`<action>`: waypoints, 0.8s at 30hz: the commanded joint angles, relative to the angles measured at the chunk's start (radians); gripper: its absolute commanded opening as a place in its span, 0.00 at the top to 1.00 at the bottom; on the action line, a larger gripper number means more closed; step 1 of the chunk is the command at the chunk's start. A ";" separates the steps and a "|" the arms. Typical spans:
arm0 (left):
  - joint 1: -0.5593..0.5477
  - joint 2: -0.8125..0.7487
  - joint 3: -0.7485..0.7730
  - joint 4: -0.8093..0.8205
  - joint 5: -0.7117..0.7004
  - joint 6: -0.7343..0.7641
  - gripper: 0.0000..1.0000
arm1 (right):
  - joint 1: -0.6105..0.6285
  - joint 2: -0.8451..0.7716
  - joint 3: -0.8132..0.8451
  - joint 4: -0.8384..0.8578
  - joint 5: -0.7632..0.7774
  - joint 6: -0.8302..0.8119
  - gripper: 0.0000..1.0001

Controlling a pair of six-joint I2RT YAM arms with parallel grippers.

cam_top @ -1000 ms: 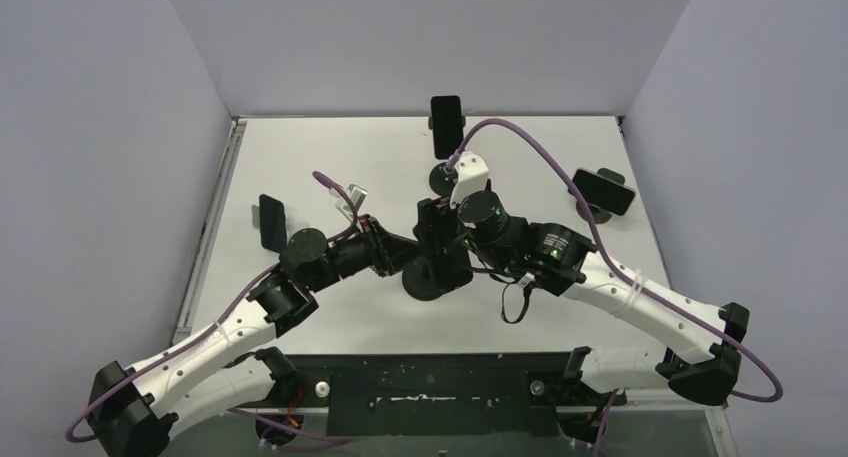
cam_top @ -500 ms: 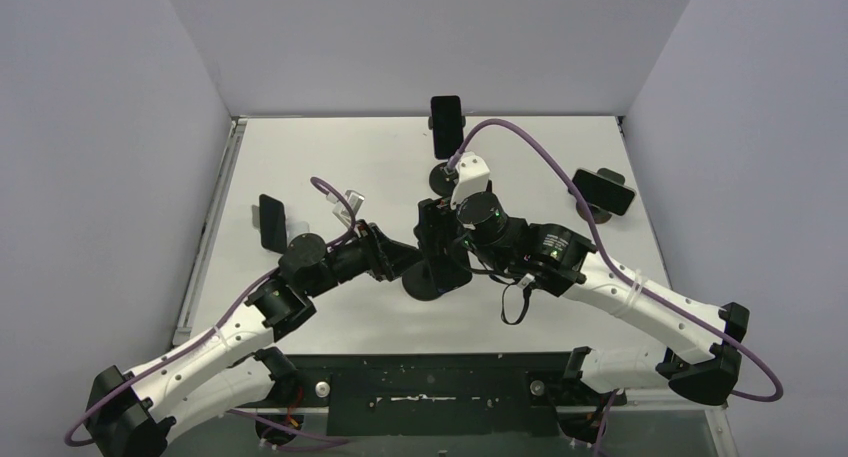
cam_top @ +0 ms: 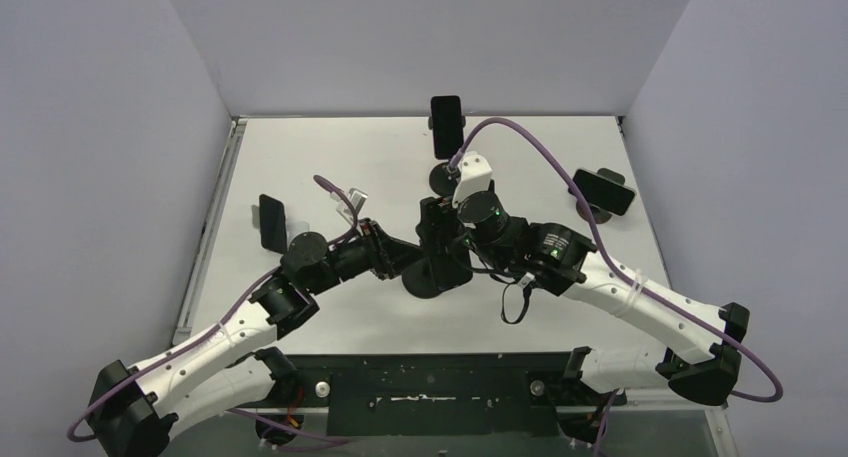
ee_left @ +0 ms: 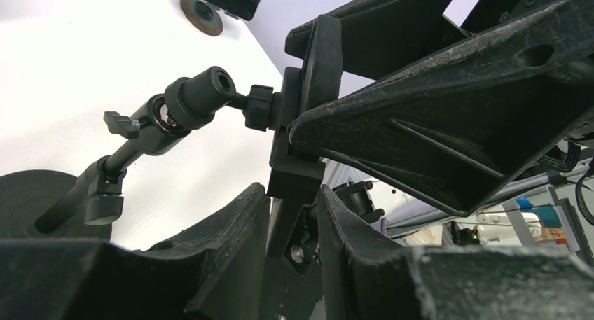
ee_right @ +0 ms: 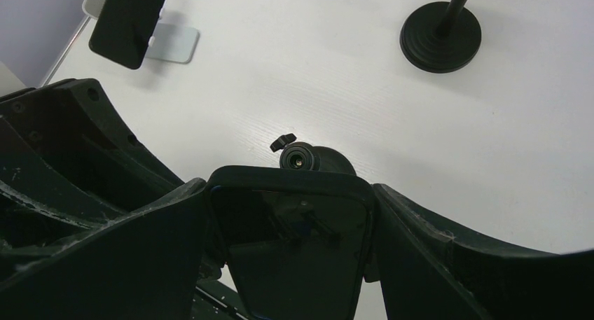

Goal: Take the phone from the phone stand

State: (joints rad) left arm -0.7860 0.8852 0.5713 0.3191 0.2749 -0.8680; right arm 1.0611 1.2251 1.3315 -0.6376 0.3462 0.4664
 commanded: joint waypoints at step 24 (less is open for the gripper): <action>0.003 0.032 0.042 0.071 -0.005 -0.021 1.00 | 0.010 0.004 0.041 -0.025 0.041 0.020 0.08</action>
State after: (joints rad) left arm -0.7883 0.9096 0.5743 0.3412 0.2890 -0.8757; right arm 1.0622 1.2316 1.3392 -0.6487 0.3523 0.4854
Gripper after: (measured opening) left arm 0.239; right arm 0.866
